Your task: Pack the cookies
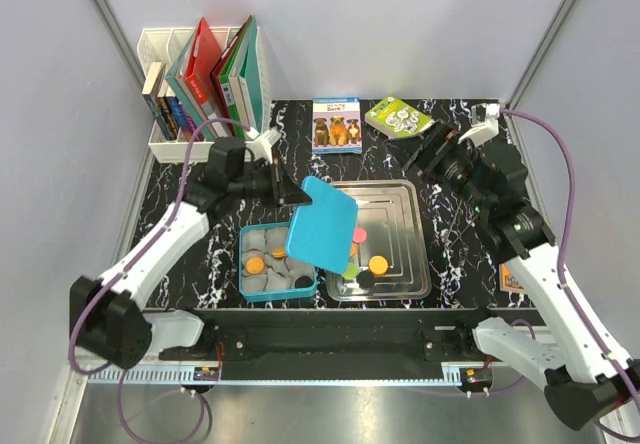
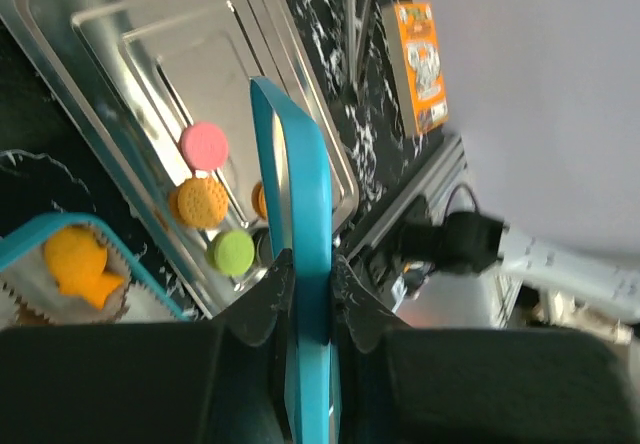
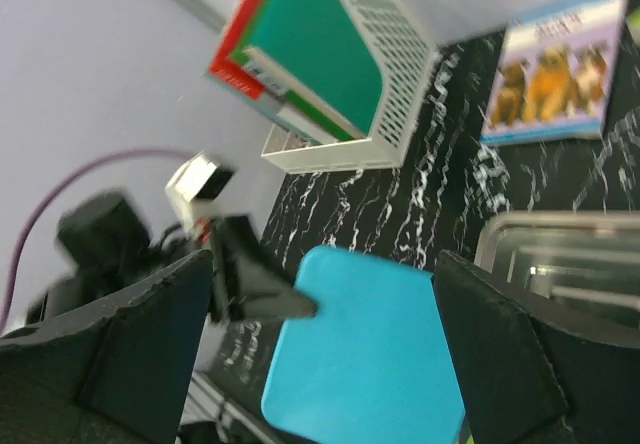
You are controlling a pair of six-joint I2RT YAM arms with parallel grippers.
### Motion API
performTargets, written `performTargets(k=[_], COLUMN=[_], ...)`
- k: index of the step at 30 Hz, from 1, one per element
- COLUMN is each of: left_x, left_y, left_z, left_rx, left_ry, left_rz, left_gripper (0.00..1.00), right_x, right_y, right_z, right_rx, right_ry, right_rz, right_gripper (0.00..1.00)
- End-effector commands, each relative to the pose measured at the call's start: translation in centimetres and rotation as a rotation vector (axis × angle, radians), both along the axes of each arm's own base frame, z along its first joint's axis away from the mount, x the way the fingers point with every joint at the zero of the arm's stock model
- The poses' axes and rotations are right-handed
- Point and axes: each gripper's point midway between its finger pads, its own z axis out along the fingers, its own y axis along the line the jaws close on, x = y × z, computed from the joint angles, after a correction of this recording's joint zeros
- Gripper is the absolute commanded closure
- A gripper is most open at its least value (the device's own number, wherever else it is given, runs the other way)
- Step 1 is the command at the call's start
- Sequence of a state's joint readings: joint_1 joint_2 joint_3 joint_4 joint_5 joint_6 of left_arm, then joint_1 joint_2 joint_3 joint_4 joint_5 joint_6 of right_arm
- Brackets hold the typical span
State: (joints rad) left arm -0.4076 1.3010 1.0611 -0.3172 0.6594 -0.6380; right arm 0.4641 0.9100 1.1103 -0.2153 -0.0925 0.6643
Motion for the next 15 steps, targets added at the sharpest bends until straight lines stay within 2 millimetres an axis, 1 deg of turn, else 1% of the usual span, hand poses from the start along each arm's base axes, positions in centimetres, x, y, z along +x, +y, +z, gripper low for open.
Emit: performTargets(k=[1, 2, 3, 4, 5, 6, 7, 8, 9, 10, 11, 12, 13, 14, 15], left_x=[-3.5, -3.3, -3.6, -4.3, -4.0, -4.0, -4.4, -4.3, -4.3, -4.3, -4.5, -4.5, -4.2, -4.3, -4.3], left_y=[1.4, 1.7, 2.0, 2.2, 2.5, 2.6, 2.6, 2.8, 2.9, 3.1, 3.6, 3.9, 4.2, 4.6, 4.7], left_z=[5.6, 7.0, 7.7, 7.9, 9.1, 8.7, 8.8, 10.6, 9.8, 9.8, 11.8, 11.3, 11.3, 12.1, 11.9], left_rx=[-0.116, -0.164, -0.194, -0.225, -0.273, -0.294, -0.328, -0.403, -0.435, -0.47, -0.544, -0.57, -0.593, -0.627, -0.638], left_ry=[-0.299, -0.342, -0.36, -0.362, -0.385, -0.367, -0.35, -0.377, -0.345, -0.33, -0.37, -0.353, -0.346, -0.362, -0.356], left_rz=[-0.135, -0.119, -0.117, -0.128, -0.11, -0.105, -0.129, -0.127, -0.124, -0.126, -0.122, -0.111, -0.098, -0.094, -0.09], left_gripper=[1.0, 1.0, 1.0, 1.0, 1.0, 1.0, 1.0, 1.0, 1.0, 1.0, 1.0, 1.0, 1.0, 1.0, 1.0], right_x=[0.6, 0.7, 0.5, 0.2, -1.2, -1.8, -3.0, -4.3, -4.4, -5.8, -5.7, -5.7, -5.8, -5.6, -5.3], right_y=[-0.9, -1.2, -1.0, -0.7, 0.7, 1.5, 2.0, 2.6, 2.5, 2.0, 1.5, 1.3, 1.4, 1.6, 1.9], right_z=[-2.1, -2.1, -2.4, -1.2, -0.5, 0.4, 1.3, 1.4, 1.5, 2.5, 2.2, 0.8, 0.2, -0.9, -2.0], right_rx=[0.201, 0.202, 0.203, 0.208, 0.209, 0.224, 0.221, 0.212, 0.243, 0.352, 0.424, 0.478, 0.542, 0.545, 0.537], right_ry=[0.277, 0.276, 0.279, 0.212, 0.181, 0.12, 0.062, 0.035, -0.032, -0.042, -0.043, -0.073, -0.023, 0.012, 0.047], right_rz=[-0.026, -0.038, -0.025, 0.016, 0.134, 0.206, 0.278, 0.359, 0.359, 0.369, 0.346, 0.353, 0.368, 0.377, 0.382], right_gripper=[0.0, 0.0, 0.0, 0.0, 0.0, 0.0, 0.0, 0.0, 0.0, 0.0, 0.0, 0.08, 0.37, 0.49, 0.56])
